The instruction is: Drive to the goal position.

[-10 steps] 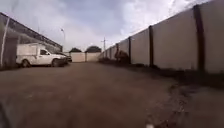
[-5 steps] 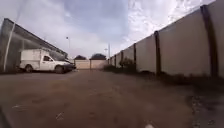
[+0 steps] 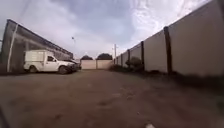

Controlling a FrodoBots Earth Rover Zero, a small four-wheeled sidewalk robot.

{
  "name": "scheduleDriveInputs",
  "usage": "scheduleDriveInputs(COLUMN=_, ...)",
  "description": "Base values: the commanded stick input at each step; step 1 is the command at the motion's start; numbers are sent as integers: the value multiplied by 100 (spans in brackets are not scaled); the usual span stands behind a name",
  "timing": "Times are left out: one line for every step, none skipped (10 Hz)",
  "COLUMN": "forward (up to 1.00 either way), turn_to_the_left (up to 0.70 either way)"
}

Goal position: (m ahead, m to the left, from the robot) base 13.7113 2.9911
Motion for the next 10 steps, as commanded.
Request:
scheduleDriveInputs(forward=100, turn_to_the_left=0)
scheduleDriveInputs(forward=100, turn_to_the_left=0)
scheduleDriveInputs(forward=100, turn_to_the_left=0)
scheduleDriveInputs(forward=100, turn_to_the_left=0)
scheduleDriveInputs(forward=100, turn_to_the_left=0)
scheduleDriveInputs(forward=100, turn_to_the_left=0)
scheduleDriveInputs(forward=100, turn_to_the_left=3)
scheduleDriveInputs(forward=100, turn_to_the_left=15)
scheduleDriveInputs(forward=100, turn_to_the_left=27)
scheduleDriveInputs(forward=100, turn_to_the_left=40)
